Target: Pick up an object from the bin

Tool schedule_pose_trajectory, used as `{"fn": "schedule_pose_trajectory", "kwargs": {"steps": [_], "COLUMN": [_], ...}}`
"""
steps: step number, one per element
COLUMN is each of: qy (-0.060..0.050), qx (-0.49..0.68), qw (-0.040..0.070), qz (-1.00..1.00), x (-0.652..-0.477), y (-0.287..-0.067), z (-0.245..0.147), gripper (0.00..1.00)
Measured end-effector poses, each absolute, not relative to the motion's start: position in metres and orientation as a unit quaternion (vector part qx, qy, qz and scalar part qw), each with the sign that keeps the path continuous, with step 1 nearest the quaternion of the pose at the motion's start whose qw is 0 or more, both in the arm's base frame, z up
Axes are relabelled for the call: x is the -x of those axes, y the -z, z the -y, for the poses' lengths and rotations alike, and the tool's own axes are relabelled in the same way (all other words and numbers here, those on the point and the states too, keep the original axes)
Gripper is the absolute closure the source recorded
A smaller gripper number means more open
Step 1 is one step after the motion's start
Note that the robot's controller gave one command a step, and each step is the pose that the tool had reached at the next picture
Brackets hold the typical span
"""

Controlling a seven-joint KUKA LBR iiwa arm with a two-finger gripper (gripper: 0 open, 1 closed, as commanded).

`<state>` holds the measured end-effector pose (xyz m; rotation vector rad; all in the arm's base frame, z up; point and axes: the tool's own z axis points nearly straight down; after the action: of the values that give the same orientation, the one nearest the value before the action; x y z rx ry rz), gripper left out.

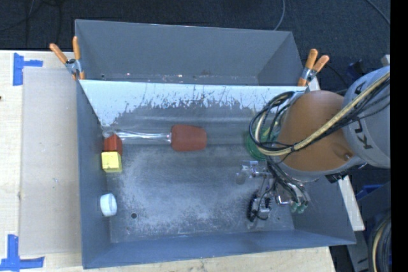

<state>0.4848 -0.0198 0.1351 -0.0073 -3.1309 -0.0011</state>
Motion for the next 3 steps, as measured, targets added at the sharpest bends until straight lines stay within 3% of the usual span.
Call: {"fn": "schedule_pose_trajectory", "kwargs": {"steps": [1,2,3], "qy": [0.000,0.001,0.001], "qx": [0.002,-0.132,-0.196], "qw": [0.001,0.000,0.002], "qz": [1.000,0.991,0.981], "x": [-0.487,-0.509,-0.497], "y": [-0.139,-0.112,-0.126], "z": [0.020,0.055,0.103], "gripper": [0.00,0.00,0.00]}}
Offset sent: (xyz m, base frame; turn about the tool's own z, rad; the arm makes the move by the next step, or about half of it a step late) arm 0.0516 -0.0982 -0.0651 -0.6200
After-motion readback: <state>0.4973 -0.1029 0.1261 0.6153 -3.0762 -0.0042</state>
